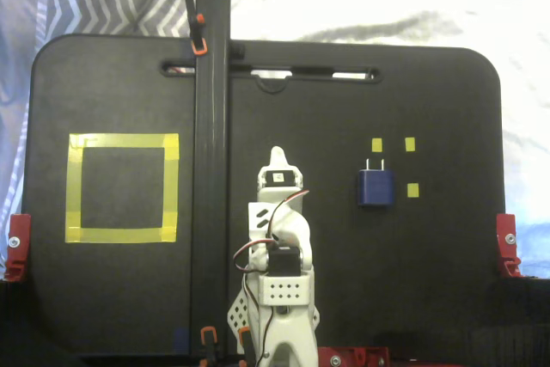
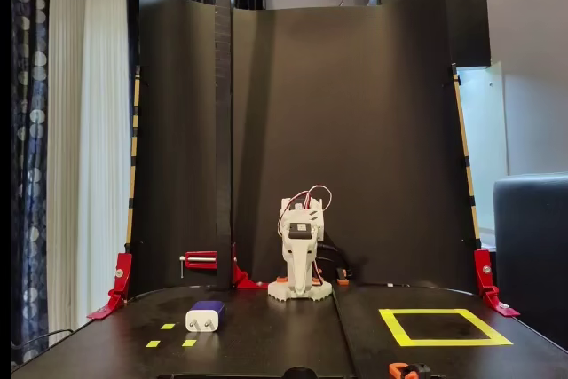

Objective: Grasp a block and put it in the designated area.

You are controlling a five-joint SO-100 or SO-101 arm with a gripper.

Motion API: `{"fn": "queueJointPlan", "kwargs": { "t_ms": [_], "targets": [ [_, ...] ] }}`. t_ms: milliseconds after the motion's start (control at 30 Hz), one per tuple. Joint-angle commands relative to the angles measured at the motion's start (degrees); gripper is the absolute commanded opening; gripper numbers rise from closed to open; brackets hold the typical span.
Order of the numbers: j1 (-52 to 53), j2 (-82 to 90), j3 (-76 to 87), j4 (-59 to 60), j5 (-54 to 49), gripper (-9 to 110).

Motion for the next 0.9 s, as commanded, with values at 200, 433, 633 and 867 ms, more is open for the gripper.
{"fn": "queueJointPlan", "kwargs": {
  "t_ms": [200,433,633,867],
  "targets": [
    [-1.0,0.4,0.4,0.2,-0.2,0],
    [-0.5,0.4,0.4,0.2,0.0,0],
    [-0.3,0.4,0.4,0.2,0.2,0],
    [-0.2,0.4,0.4,0.2,0.2,0]
  ]
}}
